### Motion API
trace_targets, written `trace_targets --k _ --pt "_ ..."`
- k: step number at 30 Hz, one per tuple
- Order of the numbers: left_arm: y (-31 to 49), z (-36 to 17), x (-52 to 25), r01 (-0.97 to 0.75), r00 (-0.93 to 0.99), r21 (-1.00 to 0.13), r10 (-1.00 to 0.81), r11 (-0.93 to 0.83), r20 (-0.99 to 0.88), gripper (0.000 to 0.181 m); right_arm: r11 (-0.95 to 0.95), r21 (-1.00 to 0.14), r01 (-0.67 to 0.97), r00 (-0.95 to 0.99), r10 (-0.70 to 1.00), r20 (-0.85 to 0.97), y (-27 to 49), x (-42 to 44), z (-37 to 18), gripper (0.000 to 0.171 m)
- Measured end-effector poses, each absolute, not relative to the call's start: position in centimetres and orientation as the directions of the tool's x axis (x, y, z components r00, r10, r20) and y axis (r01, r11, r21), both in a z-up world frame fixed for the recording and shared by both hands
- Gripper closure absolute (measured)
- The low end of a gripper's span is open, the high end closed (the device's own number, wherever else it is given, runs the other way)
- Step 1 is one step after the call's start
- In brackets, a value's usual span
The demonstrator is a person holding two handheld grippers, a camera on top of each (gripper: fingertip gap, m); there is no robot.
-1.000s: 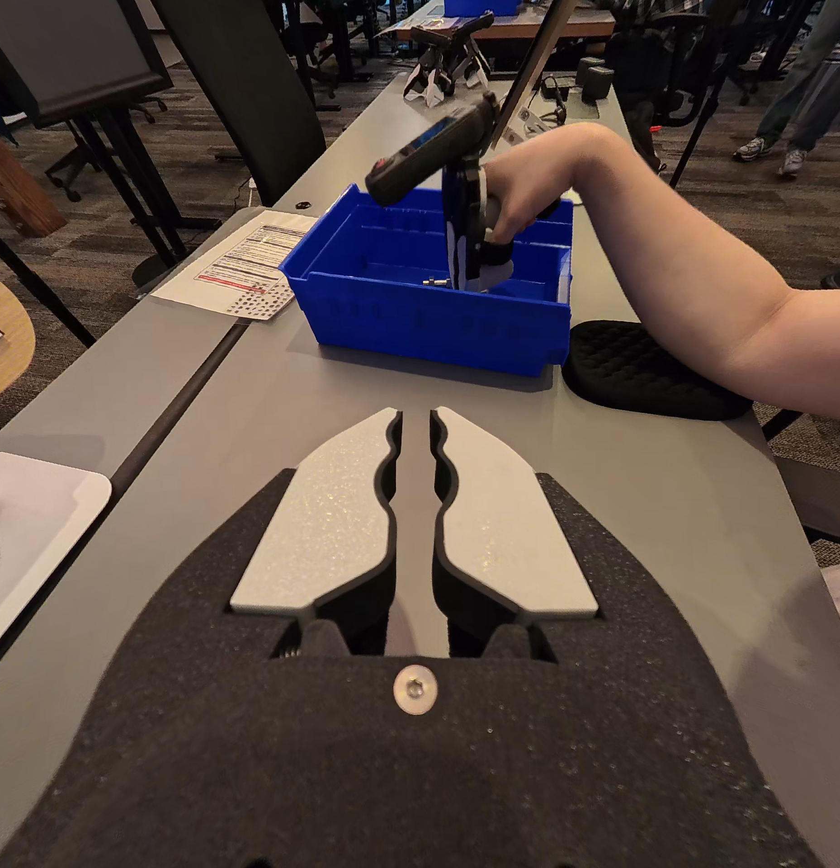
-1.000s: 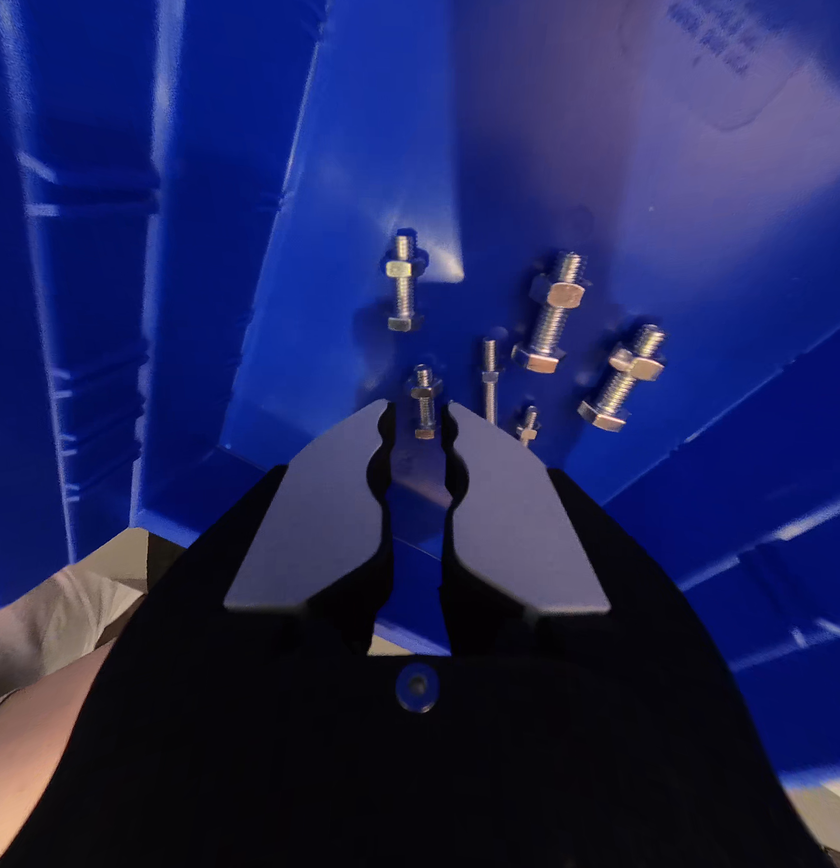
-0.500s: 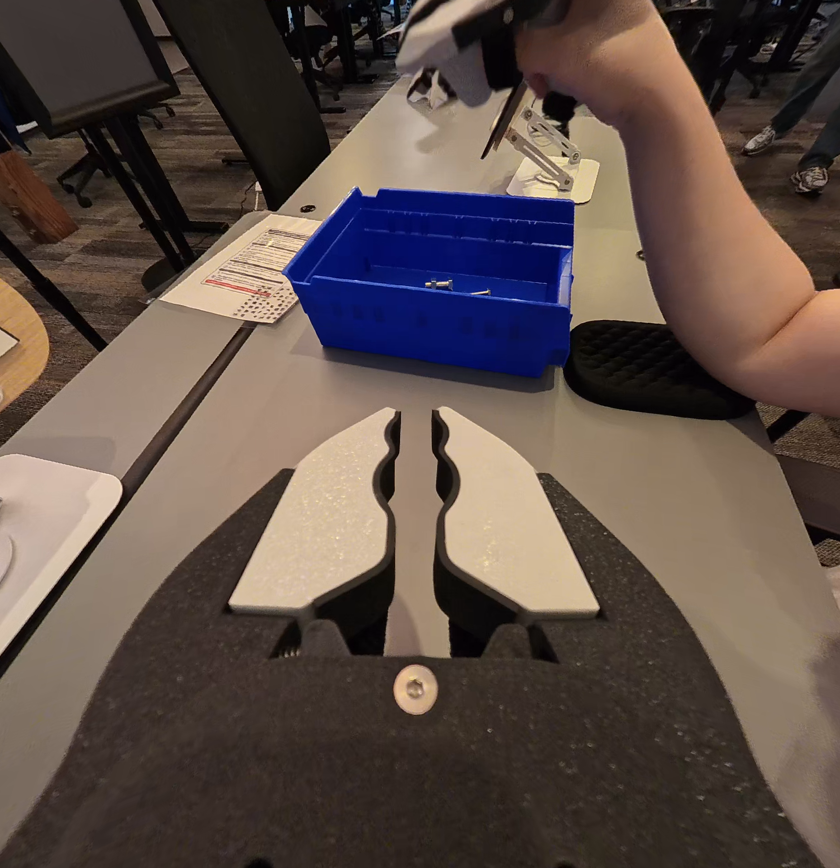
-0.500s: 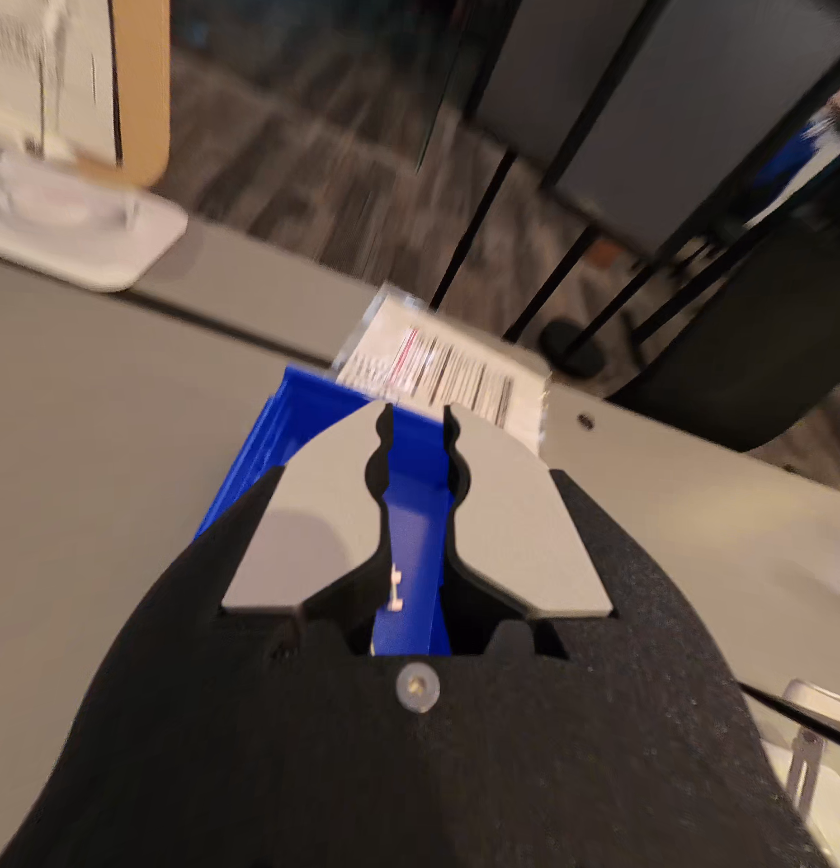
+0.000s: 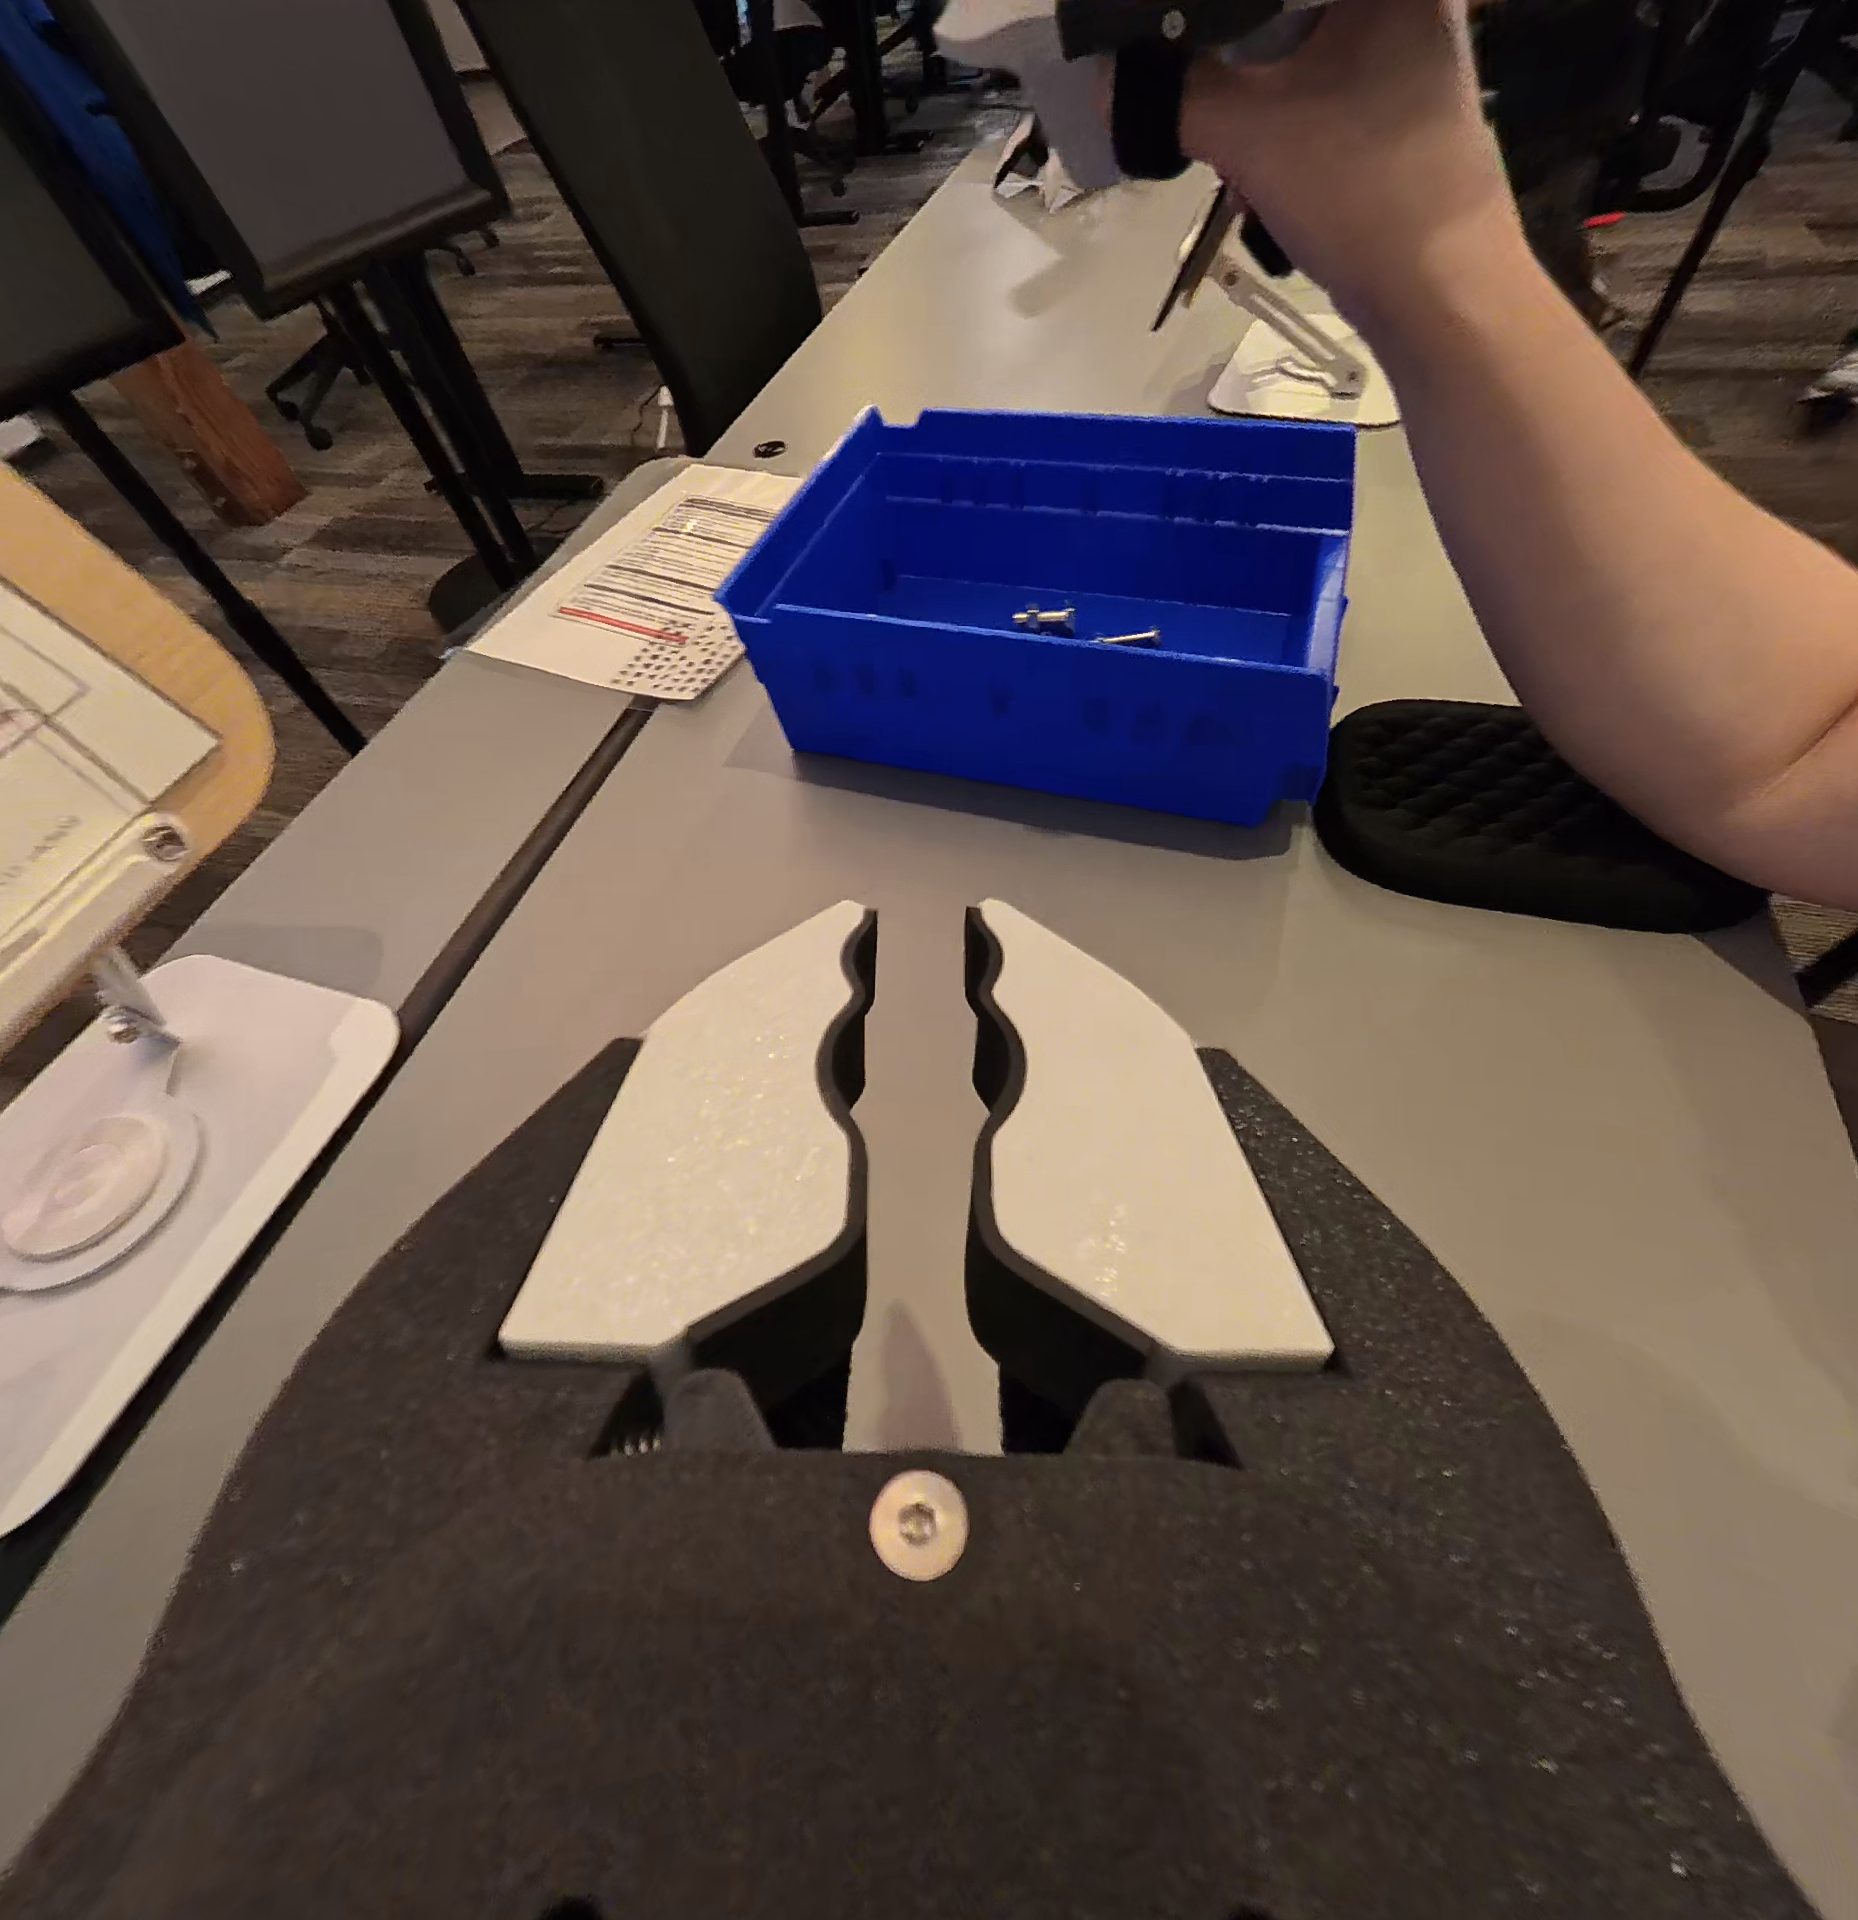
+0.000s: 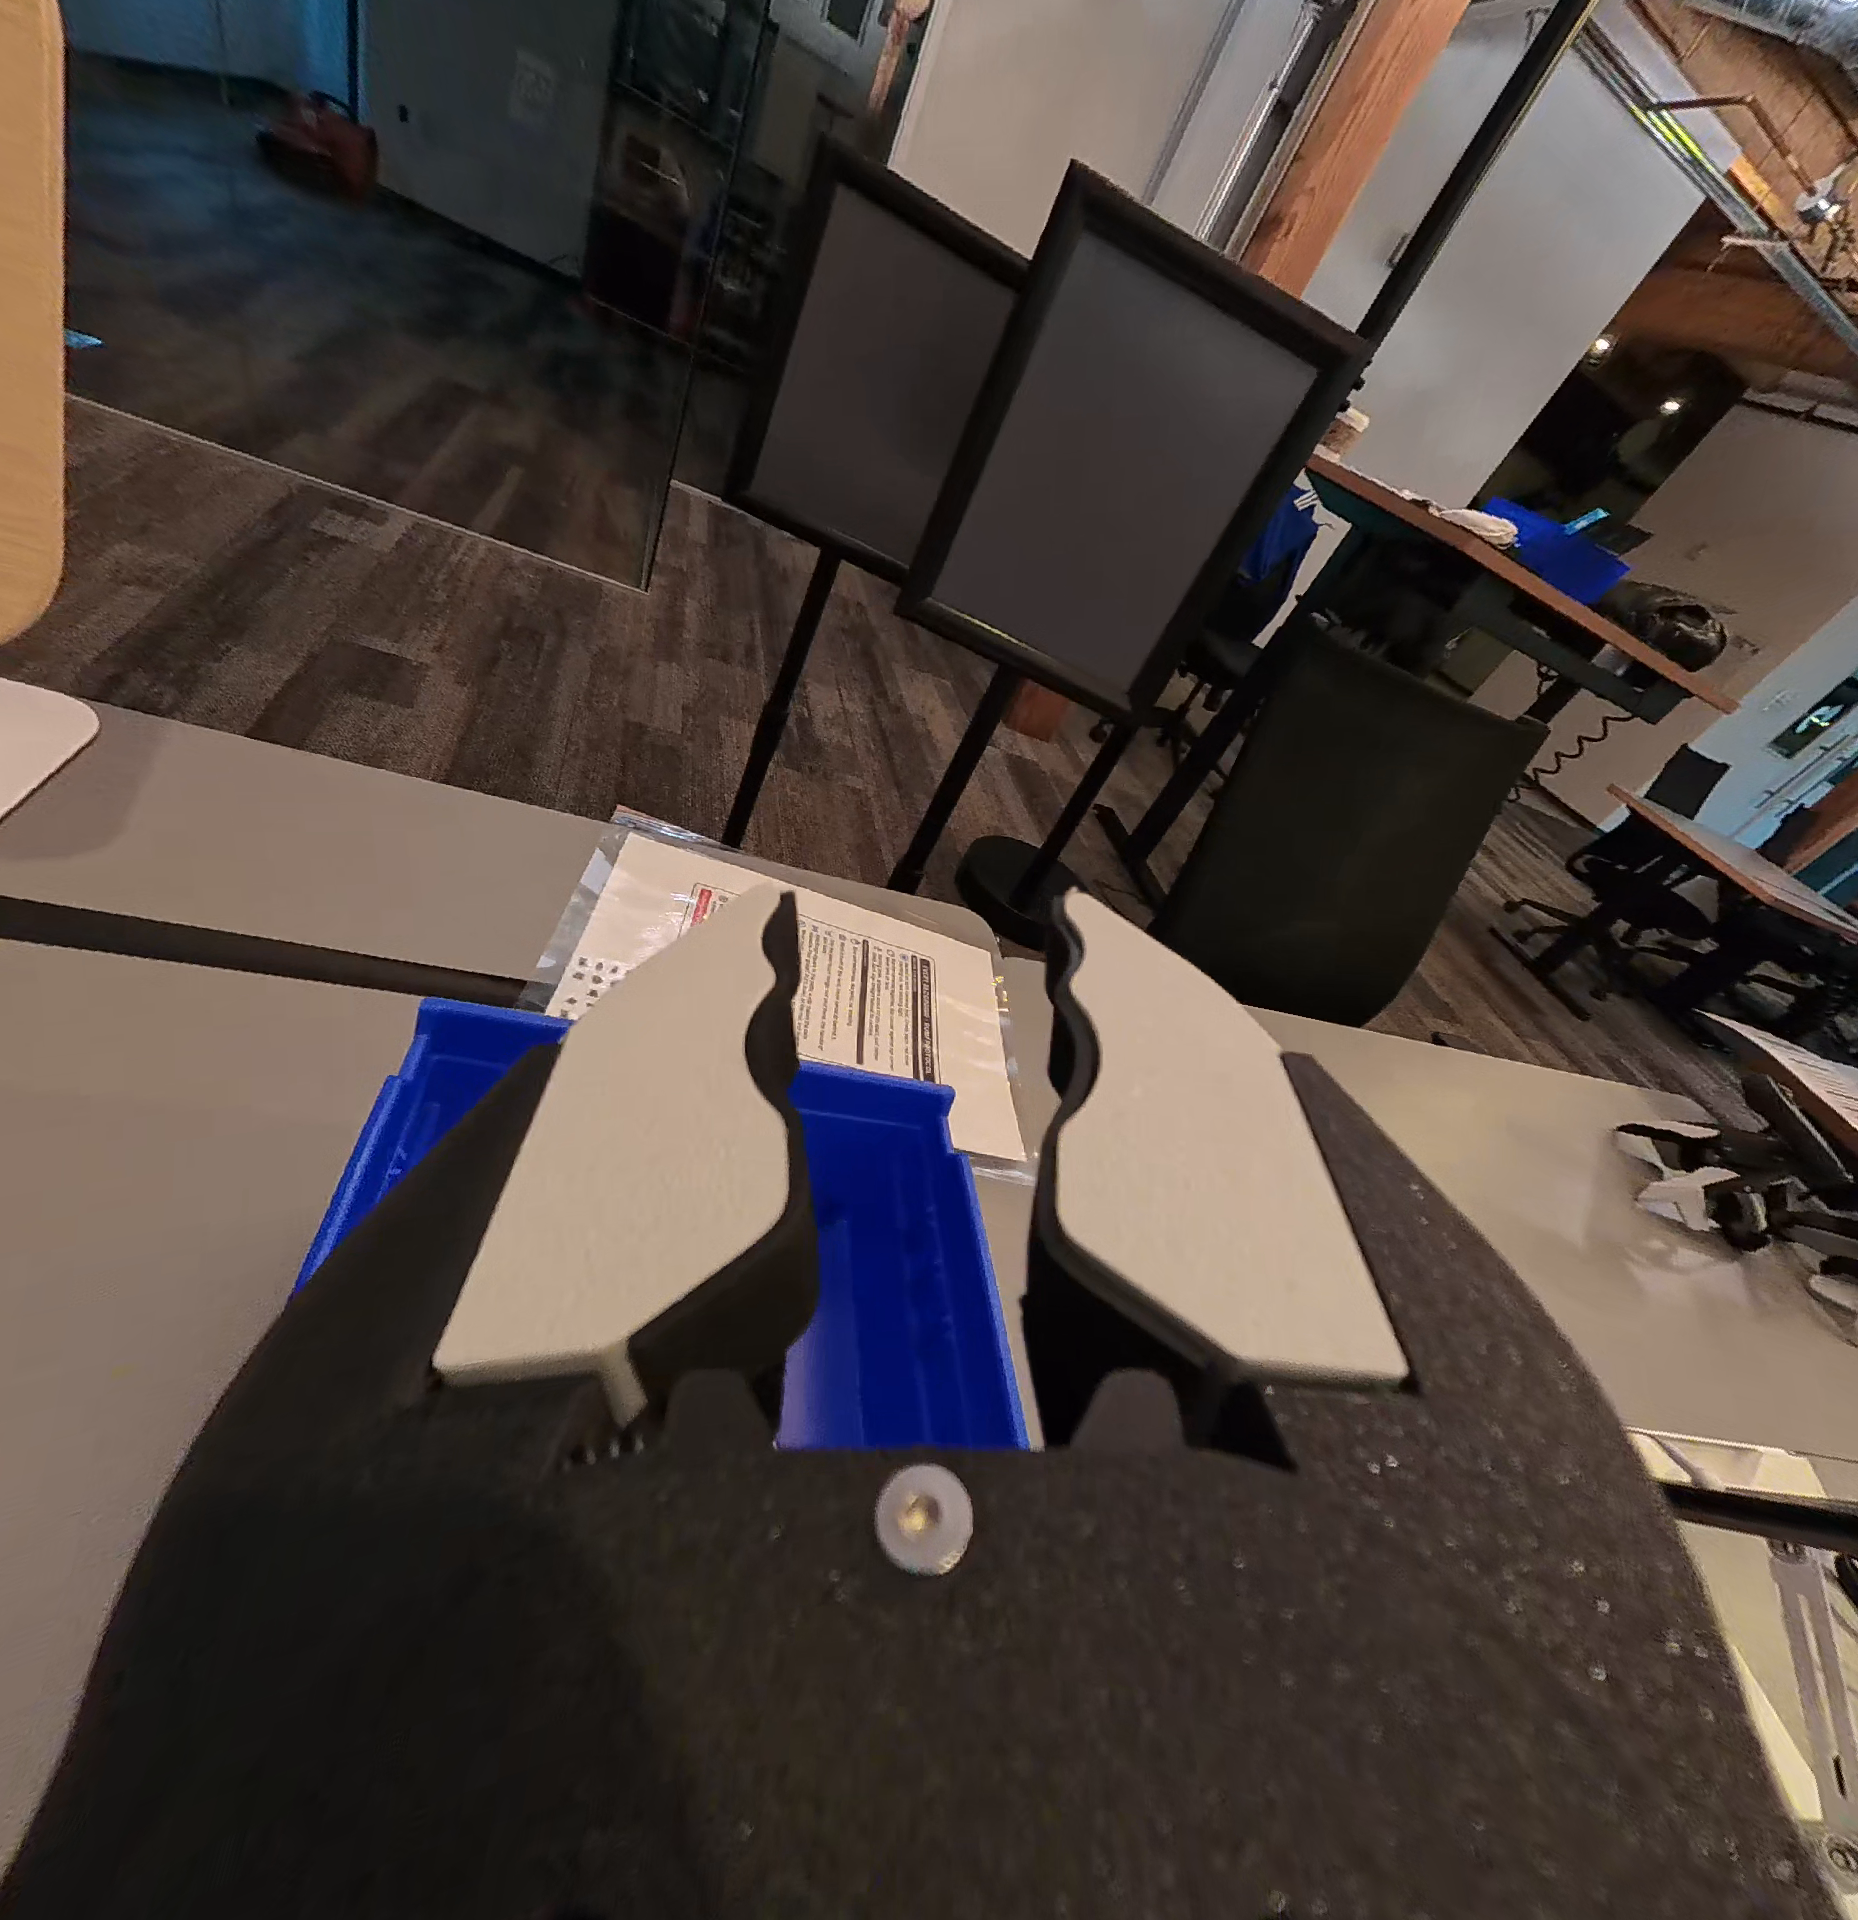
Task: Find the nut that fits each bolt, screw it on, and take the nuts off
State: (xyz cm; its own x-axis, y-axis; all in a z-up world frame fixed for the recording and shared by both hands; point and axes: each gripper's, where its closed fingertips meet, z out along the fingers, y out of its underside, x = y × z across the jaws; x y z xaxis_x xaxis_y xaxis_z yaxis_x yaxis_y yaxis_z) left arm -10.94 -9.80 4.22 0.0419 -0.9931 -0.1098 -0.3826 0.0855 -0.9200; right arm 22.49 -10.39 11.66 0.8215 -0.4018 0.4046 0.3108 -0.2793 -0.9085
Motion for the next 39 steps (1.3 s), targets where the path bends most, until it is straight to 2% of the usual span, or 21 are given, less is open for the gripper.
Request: trace_targets --k 8,13,22,28,31,36,39 --pt "-7.0 7.2 -15.8 -0.379 0.239 -0.925 -0.961 0.037 -0.136 0.164 -0.252 -0.914 0.318 0.807 -0.433 0.401 -10.1 23.0 11.9 0.115" --pt "-5.1 6.4 -21.5 -0.405 0.407 -0.913 -0.903 -0.041 -0.14 0.163 -0.233 -0.926 0.298 0.826 -0.423 0.372 -10.0 23.1 12.2 0.112" --pt "-4.7 5.5 -30.3 -0.344 0.601 -0.925 -0.795 -0.163 -0.083 0.161 -0.231 -0.946 0.226 0.869 -0.392 0.304 -10.7 23.9 11.8 0.113" --pt "-3.6 5.6 -36.7 -0.342 0.786 -0.924 -0.591 -0.174 -0.18 0.157 -0.221 -0.952 0.211 0.888 -0.363 0.281 -10.7 23.7 12.0 0.113" --pt "-3.4 4.6 -38.9 -0.312 0.834 -0.93 -0.525 -0.195 -0.169 0.156 -0.243 -0.947 0.208 0.891 -0.353 0.286 -10.4 23.8 11.5 0.113" --pt "-3.6 0.4 -38.7 -0.223 0.821 -0.907 -0.571 -0.356 0.022 0.156 -0.28 -0.939 0.201 0.892 -0.343 0.293 -10.2 24.0 10.6 0.112" --pt "-3.3 -1.7 -39.1 -0.228 0.849 -0.896 -0.528 -0.381 0.008 0.153 -0.295 -0.936 0.19 0.894 -0.343 0.289 -10.6 24.6 10.4 0.112"
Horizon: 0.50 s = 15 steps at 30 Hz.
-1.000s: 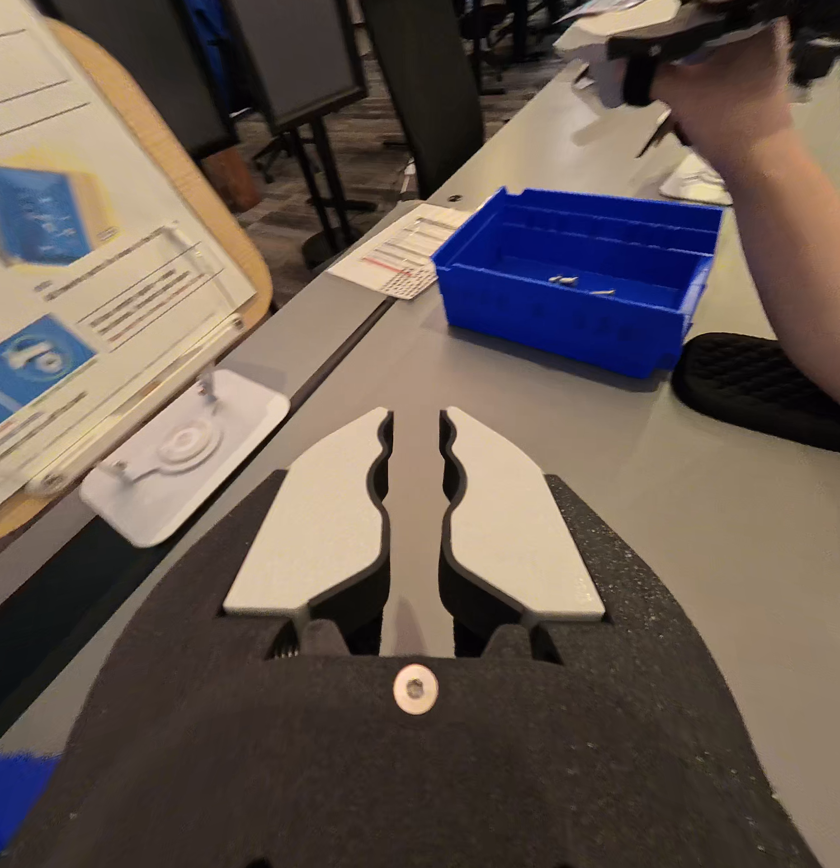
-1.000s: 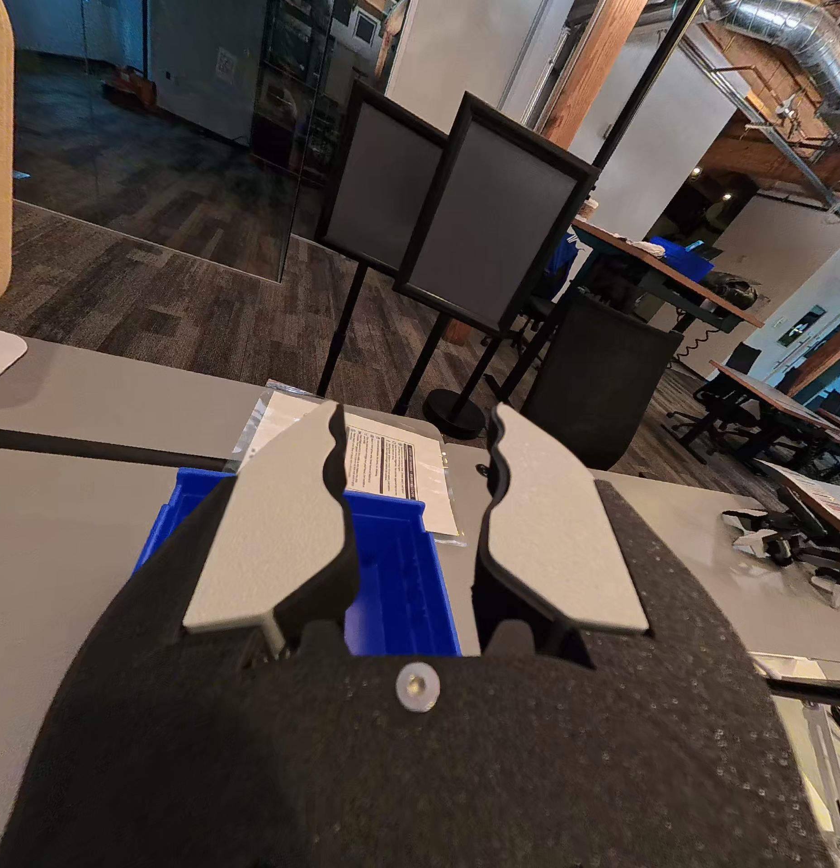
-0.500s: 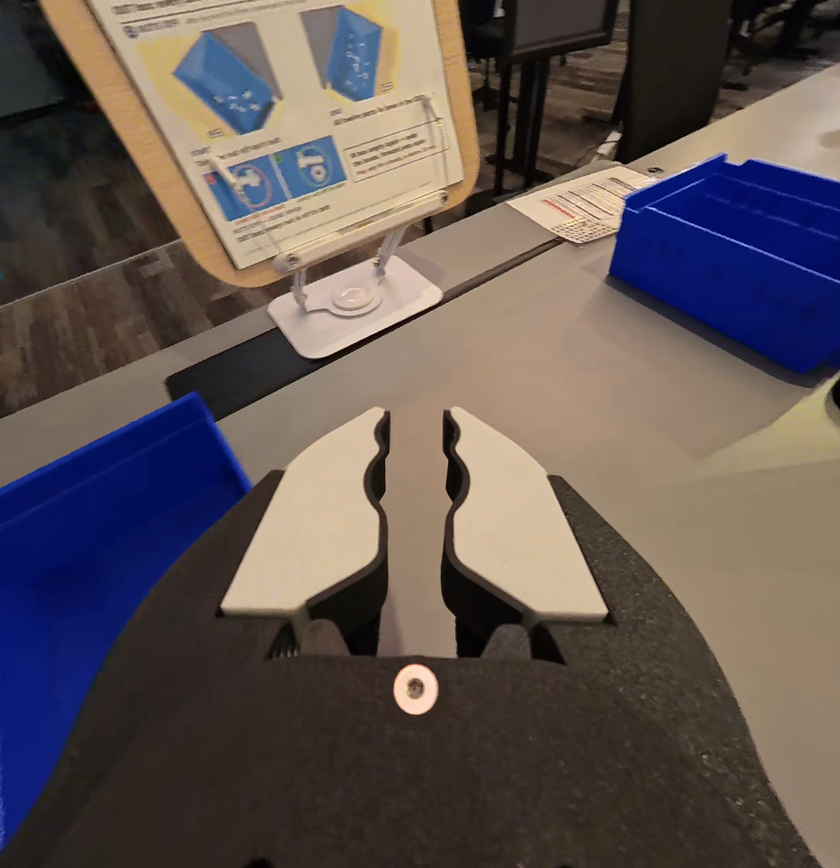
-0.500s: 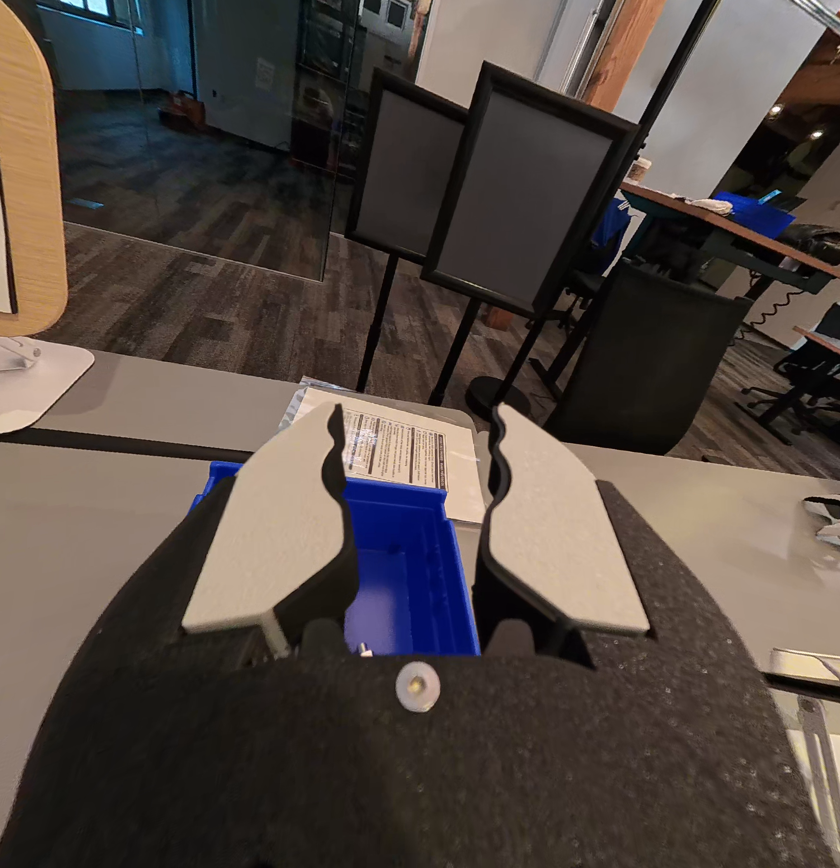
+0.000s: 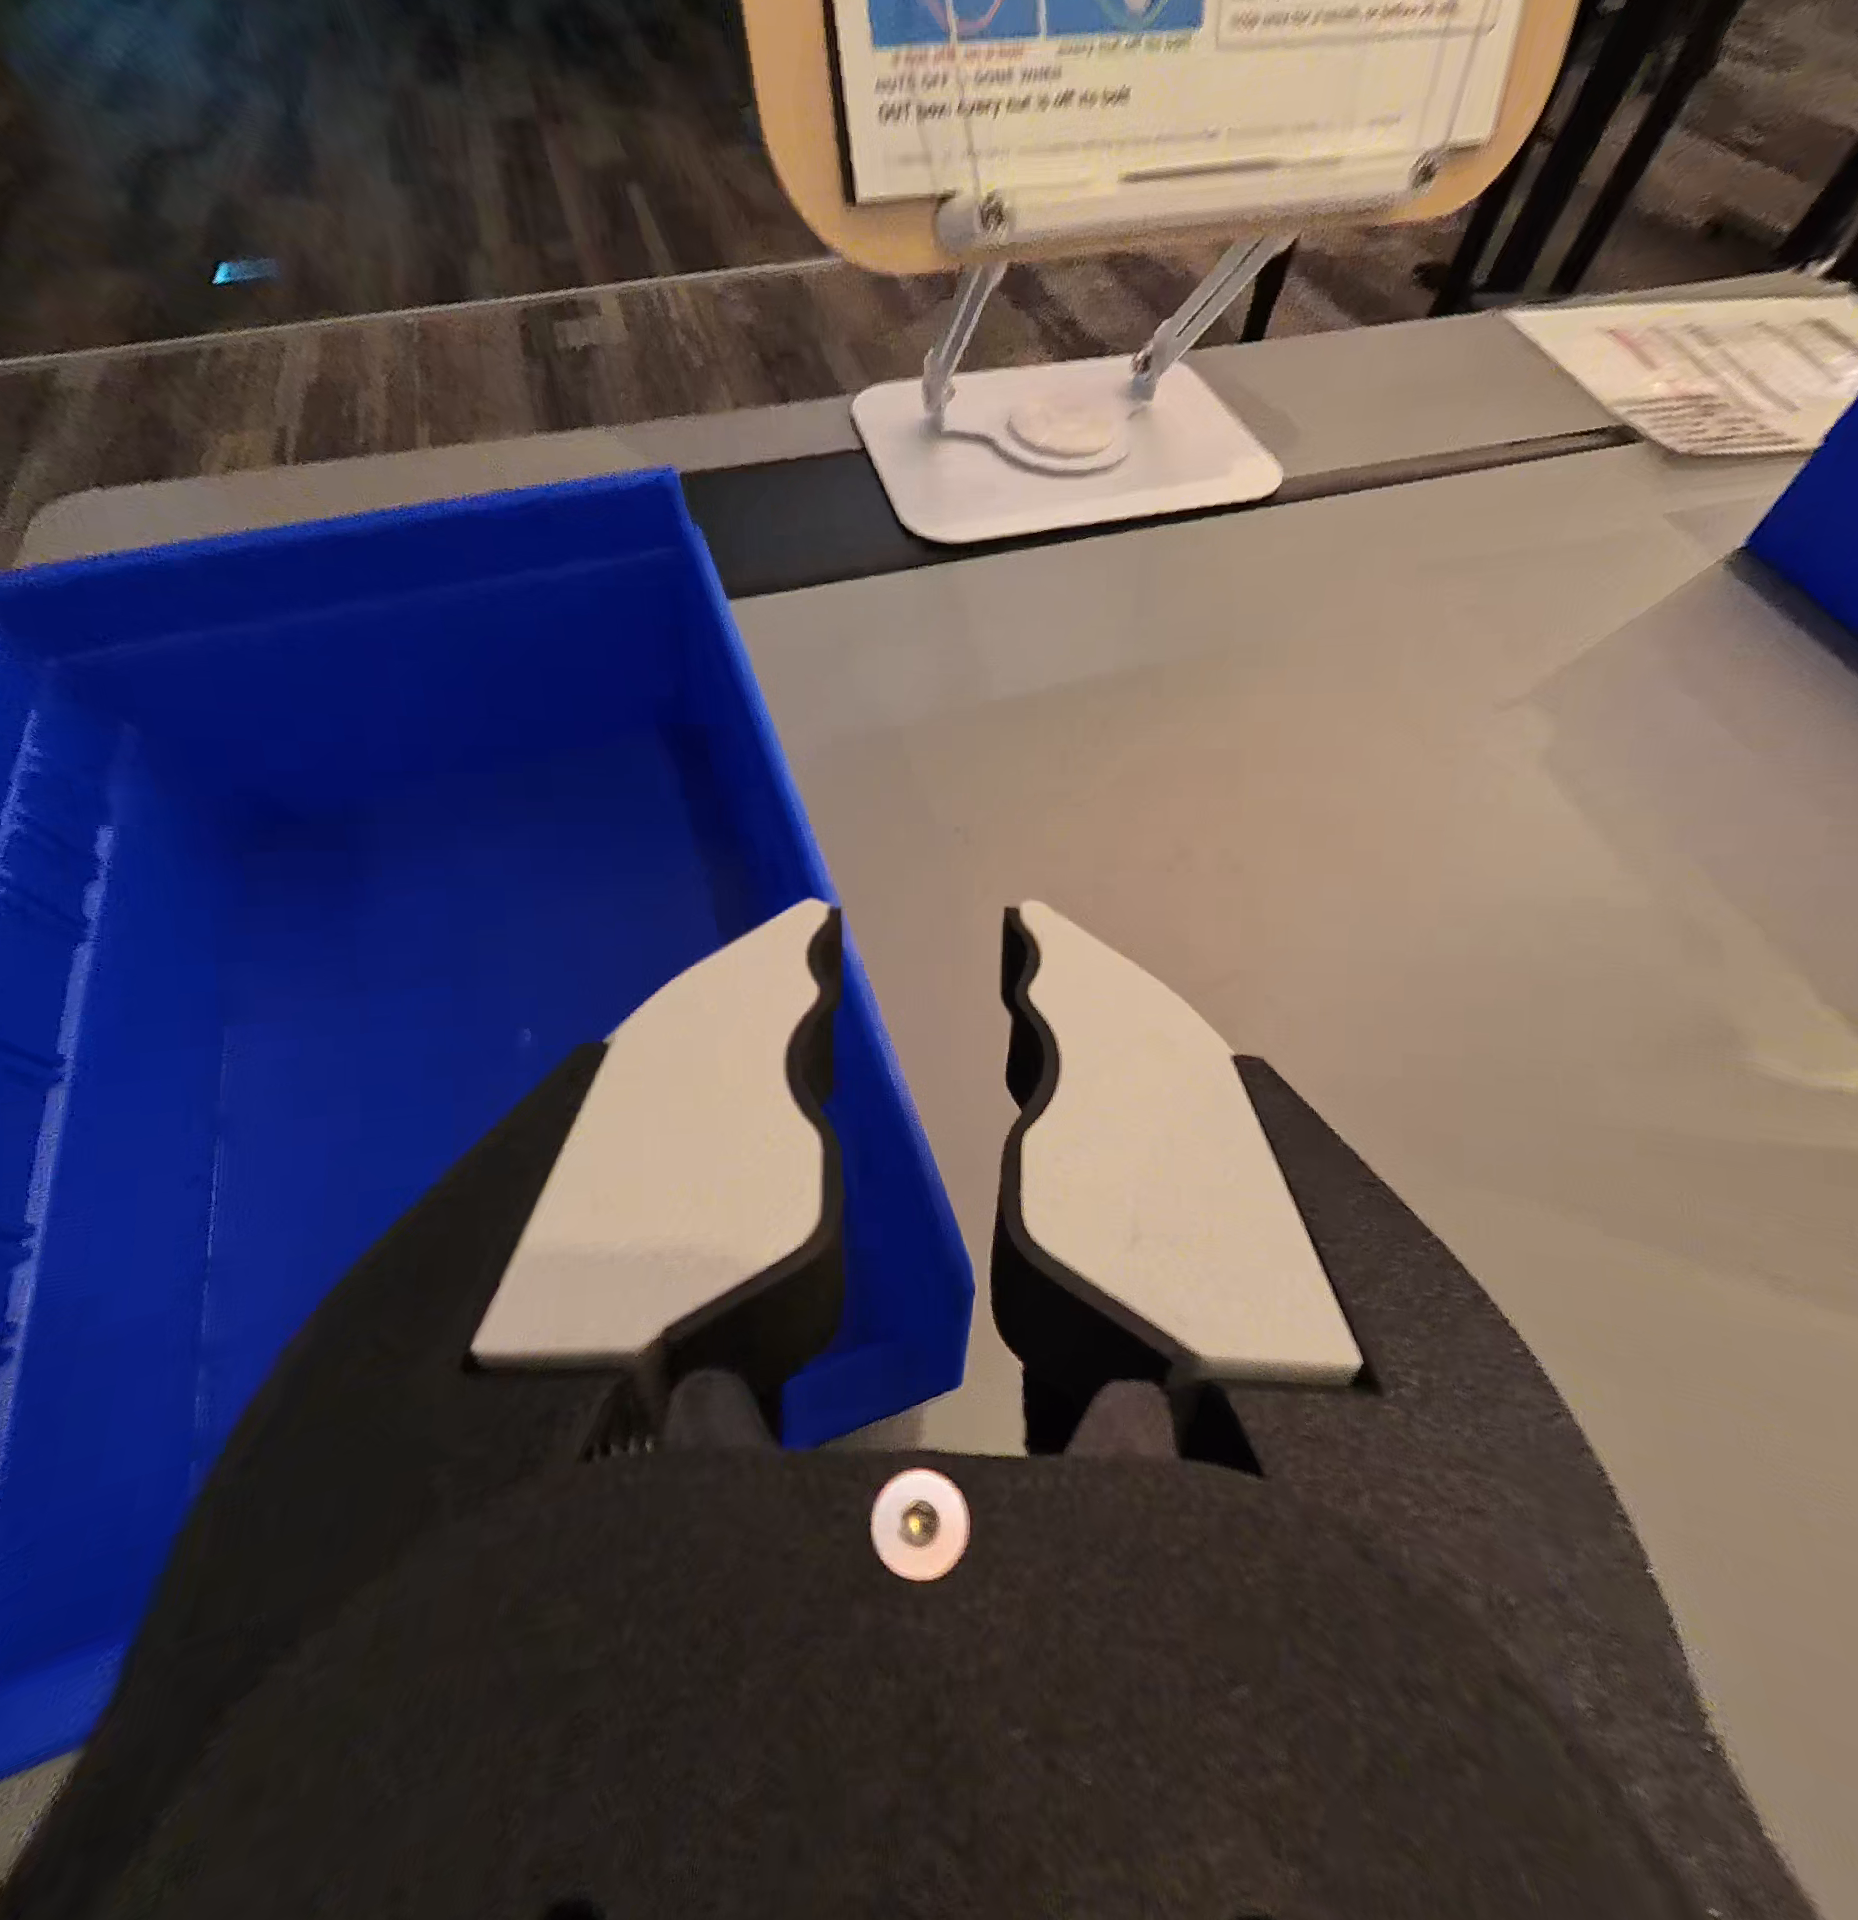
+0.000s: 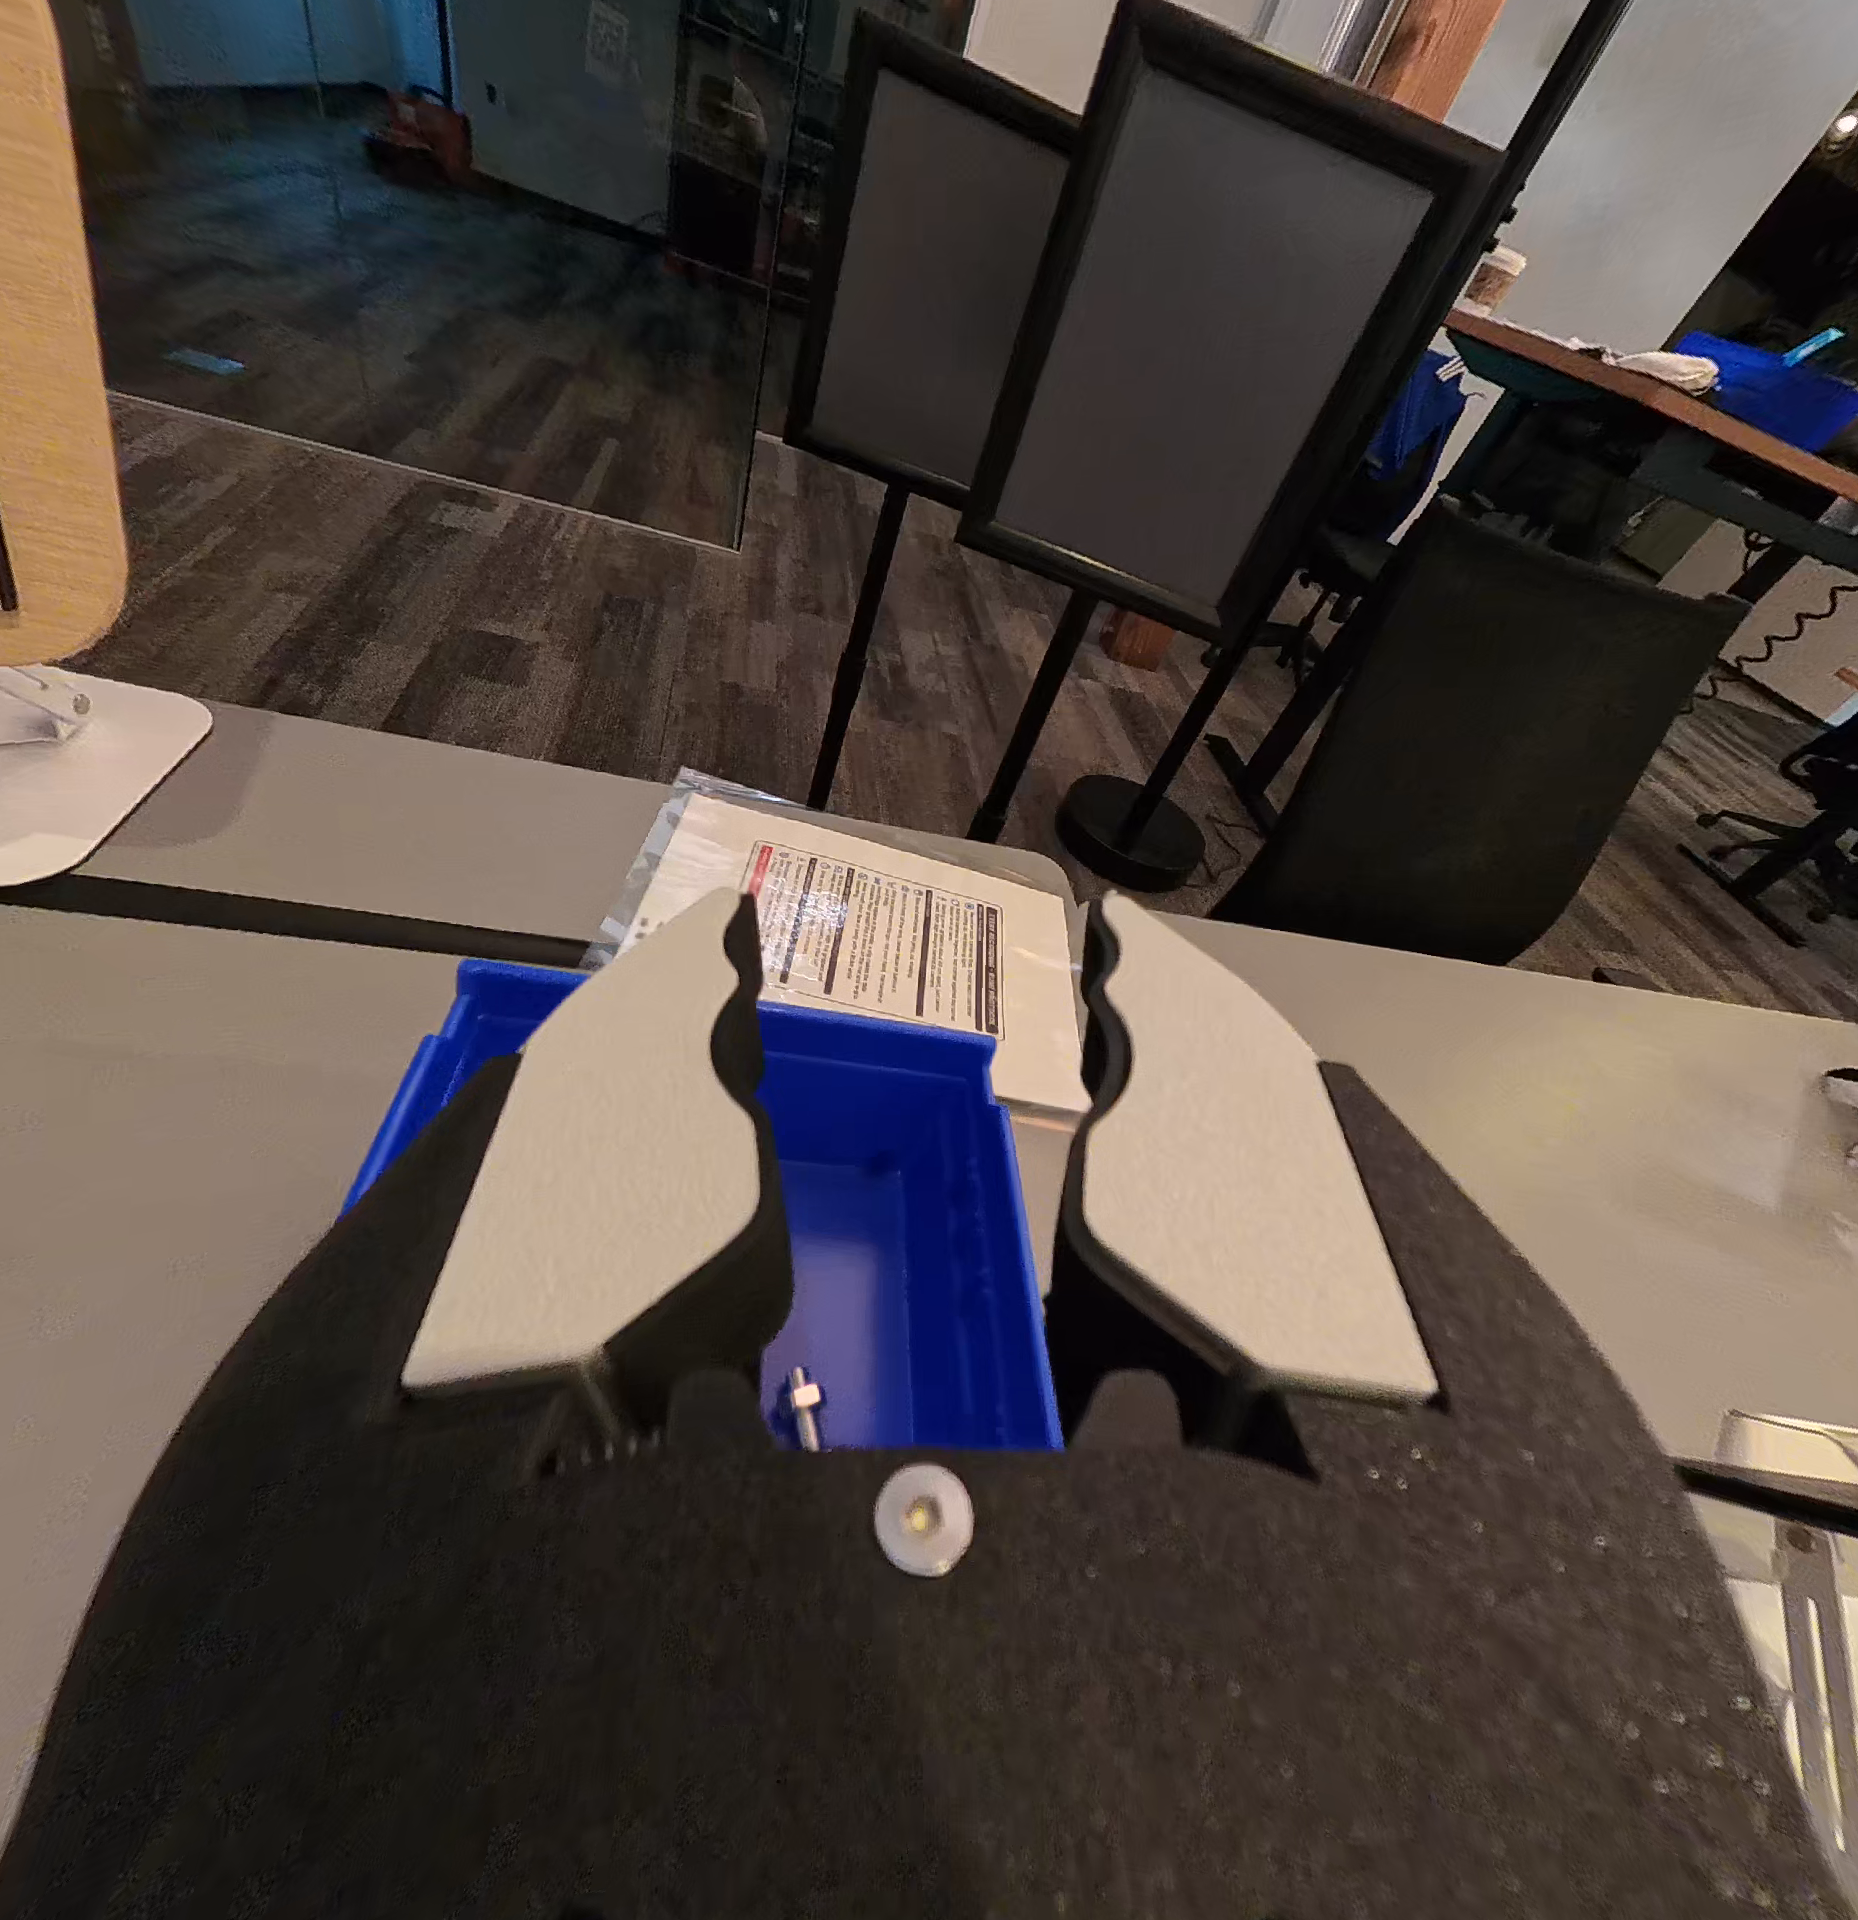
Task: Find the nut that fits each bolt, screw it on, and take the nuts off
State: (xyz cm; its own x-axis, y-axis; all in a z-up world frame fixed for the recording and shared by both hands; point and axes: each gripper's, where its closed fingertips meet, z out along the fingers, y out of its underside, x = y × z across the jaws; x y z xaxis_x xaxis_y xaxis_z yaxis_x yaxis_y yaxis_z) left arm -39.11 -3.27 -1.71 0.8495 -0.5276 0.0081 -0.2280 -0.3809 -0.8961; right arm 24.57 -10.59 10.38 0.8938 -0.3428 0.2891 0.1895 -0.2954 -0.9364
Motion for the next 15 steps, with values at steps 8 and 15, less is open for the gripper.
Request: trace_targets --k 8,15 --pt "-2.7 -4.5 -38.6 -0.239 0.857 -0.862 -0.515 -0.447 0.03 0.154 -0.283 -0.941 0.183 0.838 -0.456 0.3 -12.7 27.3 11.2 0.113" --pt "-2.7 -4.8 -37.8 -0.238 0.849 -0.859 -0.526 -0.454 0.043 0.158 -0.262 -0.949 0.177 0.845 -0.454 0.283 -12.9 27.5 11.3 0.113"
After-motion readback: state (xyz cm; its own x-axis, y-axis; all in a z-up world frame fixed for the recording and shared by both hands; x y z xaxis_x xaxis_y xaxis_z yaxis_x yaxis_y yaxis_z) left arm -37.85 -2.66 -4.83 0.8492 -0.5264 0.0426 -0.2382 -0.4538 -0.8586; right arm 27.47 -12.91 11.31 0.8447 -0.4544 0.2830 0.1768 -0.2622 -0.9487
